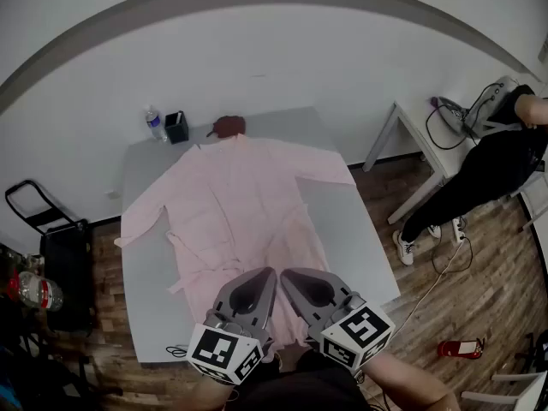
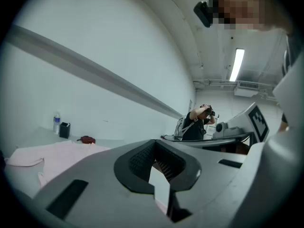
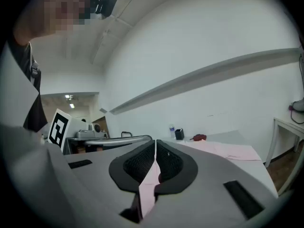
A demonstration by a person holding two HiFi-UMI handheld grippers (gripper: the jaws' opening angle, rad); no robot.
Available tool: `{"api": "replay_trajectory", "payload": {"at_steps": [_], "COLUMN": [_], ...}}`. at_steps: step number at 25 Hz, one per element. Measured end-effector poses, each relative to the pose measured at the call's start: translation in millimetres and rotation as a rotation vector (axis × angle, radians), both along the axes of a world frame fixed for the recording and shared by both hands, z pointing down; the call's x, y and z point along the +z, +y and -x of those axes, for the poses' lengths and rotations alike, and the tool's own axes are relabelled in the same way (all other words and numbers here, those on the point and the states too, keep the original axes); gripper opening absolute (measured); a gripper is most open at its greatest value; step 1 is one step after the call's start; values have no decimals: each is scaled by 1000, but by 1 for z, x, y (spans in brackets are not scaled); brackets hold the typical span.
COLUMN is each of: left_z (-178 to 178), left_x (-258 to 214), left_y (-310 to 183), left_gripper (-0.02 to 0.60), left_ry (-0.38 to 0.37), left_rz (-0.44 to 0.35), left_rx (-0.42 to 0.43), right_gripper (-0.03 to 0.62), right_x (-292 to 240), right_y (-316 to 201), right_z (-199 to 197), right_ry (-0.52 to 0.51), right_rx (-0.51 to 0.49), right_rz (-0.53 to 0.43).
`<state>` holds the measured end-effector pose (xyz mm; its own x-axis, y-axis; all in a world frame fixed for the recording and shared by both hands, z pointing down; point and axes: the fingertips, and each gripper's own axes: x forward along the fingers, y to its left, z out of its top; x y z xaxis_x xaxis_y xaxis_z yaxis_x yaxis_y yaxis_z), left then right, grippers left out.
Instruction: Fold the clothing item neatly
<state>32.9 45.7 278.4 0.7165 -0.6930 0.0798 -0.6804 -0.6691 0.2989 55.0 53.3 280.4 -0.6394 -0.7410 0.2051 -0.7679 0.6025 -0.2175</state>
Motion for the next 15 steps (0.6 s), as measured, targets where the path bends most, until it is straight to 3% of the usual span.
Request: {"api": "replay_trajectory", "payload": {"at_steps": [9,15], "left_z": [-42,-85], "left_x": [10,17], "left_y": [-54,-95], "left_gripper": [6,6], "left_ry": [18,10], "left_rz": [16,12], "left_rx": [75,75], "right_gripper": [17,17], "right_x": [6,16], "right_y": [-54,-93], "right_z": [-39,-82], "right_ry": [5,-30], "right_rx": [64,91], "right_rz": [2,10]}}
